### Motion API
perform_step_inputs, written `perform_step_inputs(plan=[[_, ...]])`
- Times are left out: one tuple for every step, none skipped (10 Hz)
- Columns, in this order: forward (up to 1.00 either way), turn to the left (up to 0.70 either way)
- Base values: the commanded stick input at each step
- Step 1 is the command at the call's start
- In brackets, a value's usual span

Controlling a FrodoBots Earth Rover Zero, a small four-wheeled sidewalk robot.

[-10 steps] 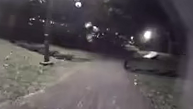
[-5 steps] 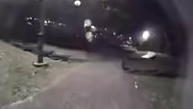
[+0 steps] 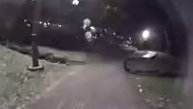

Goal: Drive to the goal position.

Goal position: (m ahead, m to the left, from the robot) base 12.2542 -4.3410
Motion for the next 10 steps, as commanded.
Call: perform_step_inputs(plan=[[0.45,0.00],[0.45,0.00],[0.45,-0.15],[0.45,-0.27],[0.45,-0.27],[0.45,-0.27],[0.45,-0.27],[0.45,-0.24],[0.45,-0.09],[0.45,0.00]])
